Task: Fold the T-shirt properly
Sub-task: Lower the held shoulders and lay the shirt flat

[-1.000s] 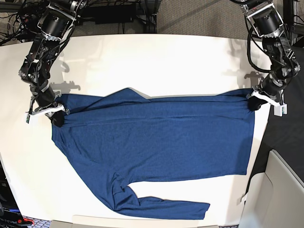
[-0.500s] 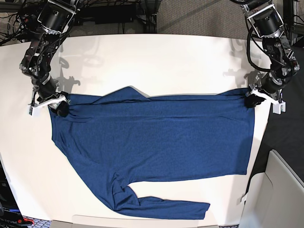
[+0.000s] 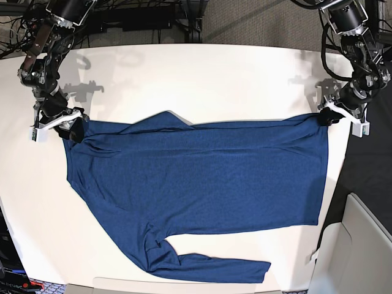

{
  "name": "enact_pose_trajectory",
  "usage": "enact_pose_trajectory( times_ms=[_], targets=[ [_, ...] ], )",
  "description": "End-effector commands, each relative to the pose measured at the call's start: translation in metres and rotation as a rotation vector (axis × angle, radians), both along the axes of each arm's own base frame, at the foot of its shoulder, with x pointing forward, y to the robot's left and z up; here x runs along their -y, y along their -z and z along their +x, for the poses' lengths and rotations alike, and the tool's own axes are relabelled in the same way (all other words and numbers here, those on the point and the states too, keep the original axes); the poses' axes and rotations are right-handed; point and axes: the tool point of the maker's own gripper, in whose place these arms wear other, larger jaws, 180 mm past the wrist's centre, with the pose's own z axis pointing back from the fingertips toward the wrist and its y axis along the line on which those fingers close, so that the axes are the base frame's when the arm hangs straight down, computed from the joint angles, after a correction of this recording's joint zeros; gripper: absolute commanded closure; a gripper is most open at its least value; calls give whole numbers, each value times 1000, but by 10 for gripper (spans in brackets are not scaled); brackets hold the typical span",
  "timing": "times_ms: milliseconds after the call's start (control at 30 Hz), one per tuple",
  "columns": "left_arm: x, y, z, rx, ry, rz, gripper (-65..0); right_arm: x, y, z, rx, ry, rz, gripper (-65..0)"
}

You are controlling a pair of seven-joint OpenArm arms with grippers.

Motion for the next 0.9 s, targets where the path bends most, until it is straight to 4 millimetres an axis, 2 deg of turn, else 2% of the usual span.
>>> enact_pose_trajectory(
  times_ms=[0,200,300,433,567,700,867],
  targets=[
    [-8,-16,8,46,3,19,-192,4,-8,1,29,1,-9,-247],
    [0,-11,7,30,14,3,-192,3,1,-9,0,5,-4,-249],
    [4,-8,6,22,17,-7,-192,10,2,-12,0,32,0,-249],
    [5,-14,14,12,30,-10,-192,17,5,-24,14,117,95,-249],
    [6,-14,14,3,35,-10,-192,22,12,-34,-5,166,169,-249],
    [8,-19,22,22,40,-11,-192,17,23,-23,-15,179,226,-249],
    [8,-18,22,17,40,-13,-192,14,32,-6,-12,201,296,-249]
  ],
)
